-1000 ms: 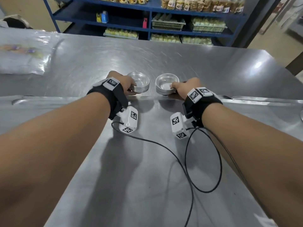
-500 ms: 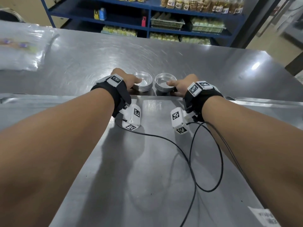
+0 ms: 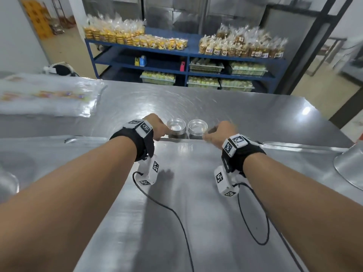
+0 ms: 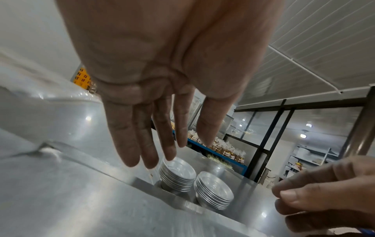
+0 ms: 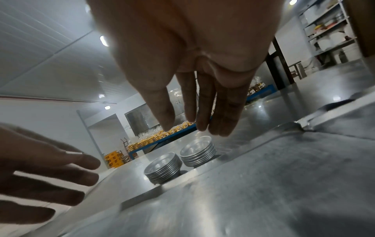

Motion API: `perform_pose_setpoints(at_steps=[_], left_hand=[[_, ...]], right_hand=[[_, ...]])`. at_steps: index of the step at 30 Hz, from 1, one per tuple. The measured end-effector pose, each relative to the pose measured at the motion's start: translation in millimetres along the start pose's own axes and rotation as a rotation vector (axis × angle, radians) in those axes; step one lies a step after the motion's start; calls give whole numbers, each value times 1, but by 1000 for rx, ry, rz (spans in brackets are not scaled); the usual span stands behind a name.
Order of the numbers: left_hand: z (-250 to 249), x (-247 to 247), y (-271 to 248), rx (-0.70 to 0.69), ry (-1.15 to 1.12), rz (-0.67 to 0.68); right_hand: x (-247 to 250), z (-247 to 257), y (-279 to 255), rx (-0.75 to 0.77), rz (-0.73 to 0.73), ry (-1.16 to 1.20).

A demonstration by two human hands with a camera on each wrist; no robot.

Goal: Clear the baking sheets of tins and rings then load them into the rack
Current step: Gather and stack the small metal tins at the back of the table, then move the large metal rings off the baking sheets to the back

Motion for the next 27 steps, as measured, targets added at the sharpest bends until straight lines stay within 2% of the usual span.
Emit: perform_pose_setpoints(at_steps=[7, 14, 20, 27], left_hand=[[14, 39, -122, -31, 291, -107], [67, 75, -224, 2, 556, -174], [160, 114, -264, 76, 637, -221], [306, 169, -269, 227, 607, -293]], right_hand=[[-7, 41, -108, 137, 133, -139], [-43, 104, -205, 300, 302, -327], [-111, 179, -249, 428, 368, -390], [-229, 260, -269, 456, 461, -385]])
Point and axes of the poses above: each hand's wrist, its own y-axis towards the middle knuckle, its own x-axis out of the back of the hand, z = x × y, the point moved 4 cm from there along y, towards the middle knuckle, and after that the axes turned 15 degrees about y, right-handed, at the moved point
